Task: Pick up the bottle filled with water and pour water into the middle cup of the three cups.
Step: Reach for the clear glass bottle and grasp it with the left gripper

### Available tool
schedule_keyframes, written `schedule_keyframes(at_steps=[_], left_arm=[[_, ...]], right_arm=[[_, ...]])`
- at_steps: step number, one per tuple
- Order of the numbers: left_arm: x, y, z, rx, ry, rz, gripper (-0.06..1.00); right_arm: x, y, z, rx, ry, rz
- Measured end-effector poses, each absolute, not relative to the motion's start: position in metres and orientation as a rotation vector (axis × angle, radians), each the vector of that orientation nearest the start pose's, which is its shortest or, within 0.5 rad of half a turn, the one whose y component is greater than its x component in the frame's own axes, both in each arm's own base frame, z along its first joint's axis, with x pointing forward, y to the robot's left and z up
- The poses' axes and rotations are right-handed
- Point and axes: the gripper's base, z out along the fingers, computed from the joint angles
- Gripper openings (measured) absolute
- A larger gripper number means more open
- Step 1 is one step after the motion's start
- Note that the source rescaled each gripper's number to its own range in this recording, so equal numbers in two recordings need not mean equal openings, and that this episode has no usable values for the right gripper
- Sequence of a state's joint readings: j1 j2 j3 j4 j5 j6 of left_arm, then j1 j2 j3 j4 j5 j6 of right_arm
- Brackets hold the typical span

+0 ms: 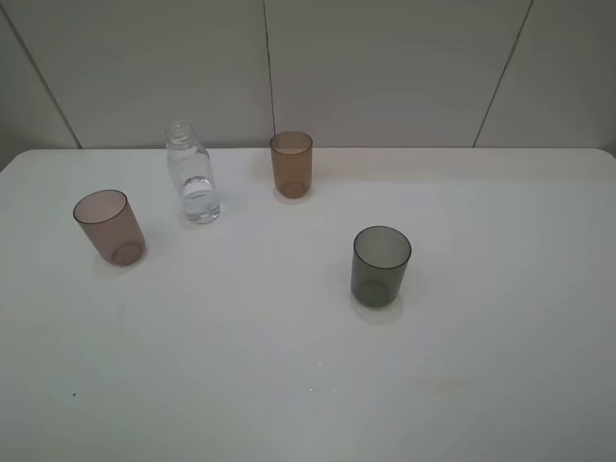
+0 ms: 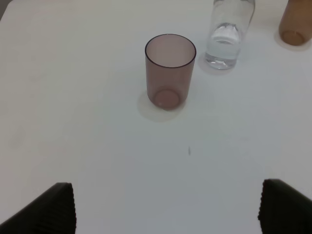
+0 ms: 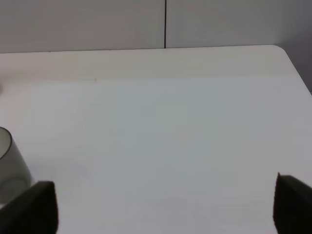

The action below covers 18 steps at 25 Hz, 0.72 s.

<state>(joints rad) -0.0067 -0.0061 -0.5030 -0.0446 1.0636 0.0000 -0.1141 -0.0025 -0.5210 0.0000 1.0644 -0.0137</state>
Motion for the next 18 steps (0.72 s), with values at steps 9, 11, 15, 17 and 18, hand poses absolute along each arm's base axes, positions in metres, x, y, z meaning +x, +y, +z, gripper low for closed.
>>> schedule_keyframes(at_steps=[9,11,15,17,18], left_arm=[[-0.0064,-0.0035,0.2779,0.009,2.038,-0.058,0.87],[-0.0064,-0.0035,0.2779,0.009,2.038,-0.058,0.87],[-0.0064,-0.0035,0.2779,0.009,2.038,-0.058,0.87],[-0.0064,-0.0035,0.2779,0.009,2.038,-0.058,0.87],[-0.0064,-0.0035,0.2779,0.009,2.038,-0.058,0.87]], right_arm=[[-0.0079,0.0009,0.2827,0.102,2.023,-0.081],[-0.0079,0.0009,0.2827,0.102,2.023,-0.081],[-0.0079,0.0009,0.2827,0.102,2.023,-0.081],[-0.0079,0.0009,0.2827,0.102,2.023,-0.081],[-0.0079,0.0009,0.2827,0.102,2.023,-0.081]])
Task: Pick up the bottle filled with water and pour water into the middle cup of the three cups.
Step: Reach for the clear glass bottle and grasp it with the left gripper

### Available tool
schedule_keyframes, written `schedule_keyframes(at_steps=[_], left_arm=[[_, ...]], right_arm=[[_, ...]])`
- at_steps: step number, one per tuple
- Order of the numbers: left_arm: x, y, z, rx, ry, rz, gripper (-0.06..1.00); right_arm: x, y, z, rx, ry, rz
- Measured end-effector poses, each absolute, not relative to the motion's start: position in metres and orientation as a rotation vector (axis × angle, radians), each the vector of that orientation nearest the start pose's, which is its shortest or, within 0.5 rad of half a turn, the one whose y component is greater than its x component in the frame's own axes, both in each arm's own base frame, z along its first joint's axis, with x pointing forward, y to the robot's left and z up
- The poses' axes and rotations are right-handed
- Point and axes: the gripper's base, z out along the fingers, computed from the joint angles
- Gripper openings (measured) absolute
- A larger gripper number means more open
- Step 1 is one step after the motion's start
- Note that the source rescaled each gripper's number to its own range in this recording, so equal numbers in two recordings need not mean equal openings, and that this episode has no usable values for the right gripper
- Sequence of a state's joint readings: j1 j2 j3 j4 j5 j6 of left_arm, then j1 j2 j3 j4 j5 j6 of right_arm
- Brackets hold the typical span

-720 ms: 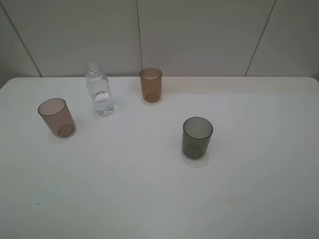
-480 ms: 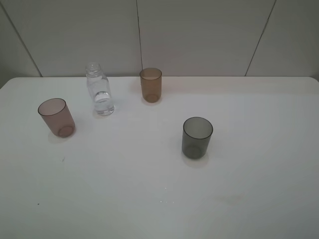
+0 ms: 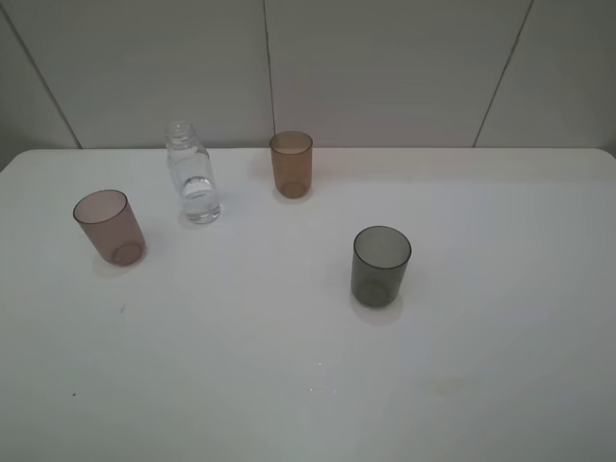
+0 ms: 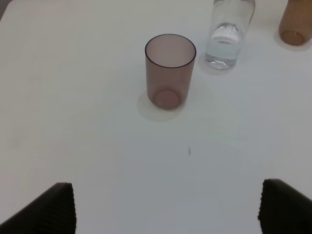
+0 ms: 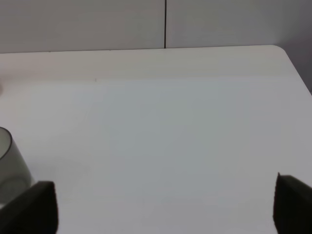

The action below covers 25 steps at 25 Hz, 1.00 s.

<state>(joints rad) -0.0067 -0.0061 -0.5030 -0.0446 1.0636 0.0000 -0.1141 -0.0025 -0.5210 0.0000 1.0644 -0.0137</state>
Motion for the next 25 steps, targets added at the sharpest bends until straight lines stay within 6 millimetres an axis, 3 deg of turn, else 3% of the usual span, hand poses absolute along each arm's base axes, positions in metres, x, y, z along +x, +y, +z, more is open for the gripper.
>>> schedule_keyframes(at_steps=[18,25], left_arm=[[-0.007,-0.005,0.279,0.055,2.028,-0.106,0.87],[0.004,-0.014,0.307,0.081,1.819,-0.249,0.87]], right_arm=[[-0.008,0.001,0.283,0.102,2.023,-0.081],[-0.008,0.001,0.283,0.102,2.023,-0.081]])
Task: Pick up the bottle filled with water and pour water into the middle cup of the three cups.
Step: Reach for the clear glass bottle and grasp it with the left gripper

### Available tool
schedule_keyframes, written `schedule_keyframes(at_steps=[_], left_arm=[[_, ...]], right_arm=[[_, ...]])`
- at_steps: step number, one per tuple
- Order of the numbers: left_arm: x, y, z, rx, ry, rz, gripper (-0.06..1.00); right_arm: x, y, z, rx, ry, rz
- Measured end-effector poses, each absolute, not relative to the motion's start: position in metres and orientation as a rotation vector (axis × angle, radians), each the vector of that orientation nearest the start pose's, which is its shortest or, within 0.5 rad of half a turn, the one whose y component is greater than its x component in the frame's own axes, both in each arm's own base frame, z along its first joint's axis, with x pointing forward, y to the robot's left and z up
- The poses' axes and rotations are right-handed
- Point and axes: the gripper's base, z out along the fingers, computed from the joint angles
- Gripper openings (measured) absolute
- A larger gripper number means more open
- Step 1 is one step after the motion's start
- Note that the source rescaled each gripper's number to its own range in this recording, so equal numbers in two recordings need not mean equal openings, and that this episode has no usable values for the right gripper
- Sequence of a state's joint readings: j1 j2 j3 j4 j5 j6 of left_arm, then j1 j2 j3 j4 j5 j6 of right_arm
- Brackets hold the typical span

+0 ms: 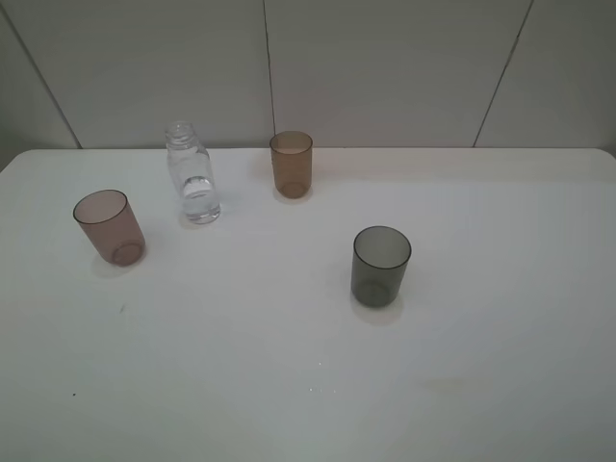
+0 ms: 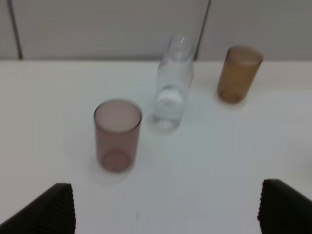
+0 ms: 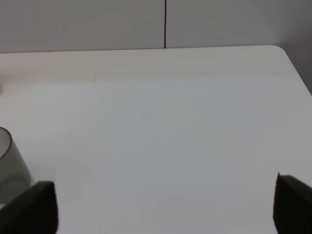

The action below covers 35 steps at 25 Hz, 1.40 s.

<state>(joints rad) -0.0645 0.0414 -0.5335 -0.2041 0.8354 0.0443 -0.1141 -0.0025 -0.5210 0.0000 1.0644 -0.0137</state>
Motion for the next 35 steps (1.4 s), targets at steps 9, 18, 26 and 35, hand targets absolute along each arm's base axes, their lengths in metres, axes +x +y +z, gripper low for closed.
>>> schedule_keyframes(at_steps=[9,18,26,35], left_arm=[[0.073,-0.025,0.315,0.127,1.925,-0.315,0.87],[0.146,-0.021,0.303,-0.008,1.960,-0.258,0.87],[0.201,-0.062,0.286,0.144,1.974,-0.310,0.87],[0.247,-0.121,0.235,0.208,2.032,-0.393,0.87]], right_arm=[[-0.008,0.001,0.283,0.102,2.023,-0.081],[-0.008,0.001,0.283,0.102,2.023,-0.081],[-0.008,0.001,0.283,0.102,2.023,-0.081],[-0.008,0.001,0.283,0.102,2.023,-0.081]])
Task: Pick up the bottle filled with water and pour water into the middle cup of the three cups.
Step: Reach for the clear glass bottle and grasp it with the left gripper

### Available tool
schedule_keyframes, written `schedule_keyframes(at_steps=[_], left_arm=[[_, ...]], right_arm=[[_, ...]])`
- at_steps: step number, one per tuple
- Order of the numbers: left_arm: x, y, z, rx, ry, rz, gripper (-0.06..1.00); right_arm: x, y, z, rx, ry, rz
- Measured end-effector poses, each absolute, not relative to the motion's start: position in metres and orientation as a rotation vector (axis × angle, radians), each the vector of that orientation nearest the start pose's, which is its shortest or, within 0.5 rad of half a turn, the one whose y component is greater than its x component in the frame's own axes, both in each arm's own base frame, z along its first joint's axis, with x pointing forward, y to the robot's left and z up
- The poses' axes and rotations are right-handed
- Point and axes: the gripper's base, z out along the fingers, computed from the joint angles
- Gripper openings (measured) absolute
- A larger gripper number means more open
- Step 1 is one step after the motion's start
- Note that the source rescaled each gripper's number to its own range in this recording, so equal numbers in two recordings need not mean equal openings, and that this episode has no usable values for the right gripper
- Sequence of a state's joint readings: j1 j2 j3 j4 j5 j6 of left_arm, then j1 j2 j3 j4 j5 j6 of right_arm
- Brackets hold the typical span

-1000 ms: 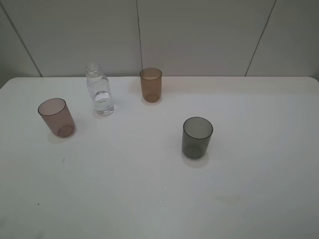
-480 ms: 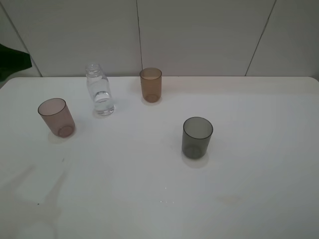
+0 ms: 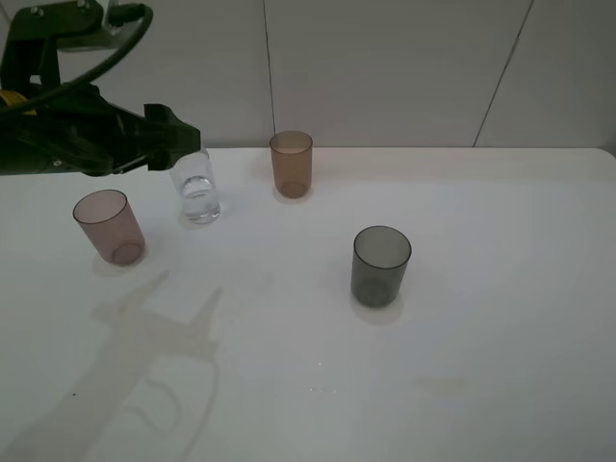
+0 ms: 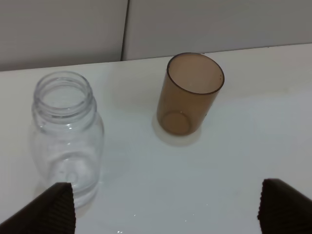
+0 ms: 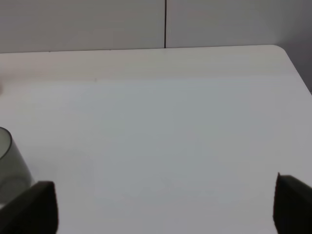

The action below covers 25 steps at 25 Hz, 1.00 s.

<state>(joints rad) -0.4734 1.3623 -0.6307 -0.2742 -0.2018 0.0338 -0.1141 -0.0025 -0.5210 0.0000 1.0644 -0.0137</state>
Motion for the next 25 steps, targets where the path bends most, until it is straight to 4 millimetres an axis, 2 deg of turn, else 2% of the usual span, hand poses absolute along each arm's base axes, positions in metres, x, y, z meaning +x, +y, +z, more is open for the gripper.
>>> schedule_keyframes(at_steps=[4,8,12,18,25], left_arm=[[0.257,-0.132,0.212,0.196,2.049,-0.381,0.87],[0.268,-0.133,0.194,0.171,2.039,-0.324,0.87],[0.271,-0.138,0.187,0.150,2.002,-0.285,0.87],[0.273,-0.140,0.180,0.225,1.986,-0.209,0.87],[0.272,-0.149,0.164,0.042,1.950,-0.127,0.87]], right_arm=[[-0.008,0.001,0.283,0.102,2.023,-0.081],[-0.008,0.001,0.283,0.102,2.023,-0.081],[-0.008,0.001,0.283,0.102,2.023,-0.081],[-0.008,0.001,0.283,0.102,2.023,-0.081],[-0.008,0.001,0.283,0.102,2.023,-0.081]])
